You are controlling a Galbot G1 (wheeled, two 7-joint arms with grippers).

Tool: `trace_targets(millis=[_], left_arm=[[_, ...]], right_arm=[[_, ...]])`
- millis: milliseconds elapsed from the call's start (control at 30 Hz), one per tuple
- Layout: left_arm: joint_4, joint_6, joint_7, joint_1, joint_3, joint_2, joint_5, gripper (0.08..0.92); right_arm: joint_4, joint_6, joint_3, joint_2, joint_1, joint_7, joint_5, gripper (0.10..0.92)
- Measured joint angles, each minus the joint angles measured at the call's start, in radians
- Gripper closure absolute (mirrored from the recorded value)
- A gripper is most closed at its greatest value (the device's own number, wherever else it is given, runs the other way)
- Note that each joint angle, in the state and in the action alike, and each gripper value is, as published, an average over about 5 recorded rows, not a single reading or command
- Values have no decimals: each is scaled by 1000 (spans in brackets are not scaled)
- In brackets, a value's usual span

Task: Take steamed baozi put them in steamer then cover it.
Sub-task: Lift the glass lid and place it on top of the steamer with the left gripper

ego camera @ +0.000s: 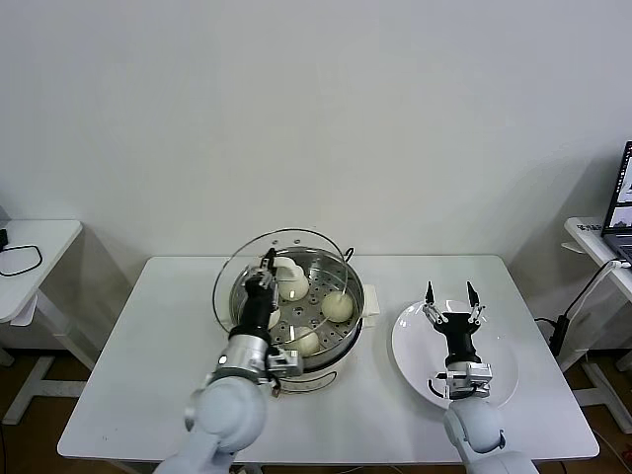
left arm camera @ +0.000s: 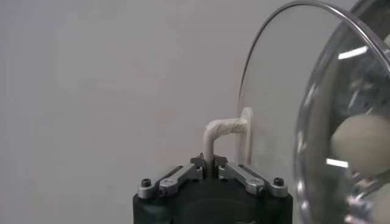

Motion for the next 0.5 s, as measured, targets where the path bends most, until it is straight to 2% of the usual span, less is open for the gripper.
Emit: trace_targets(millis=[267,500], left_arm=[[44,46,50,-15,50,-74,110,812],[78,60,74,-21,66,-107,190,812]], right_arm=[[-22,-4,10,14,2,1,-10,203],[-38,-3,12,21,4,1,-12,203]])
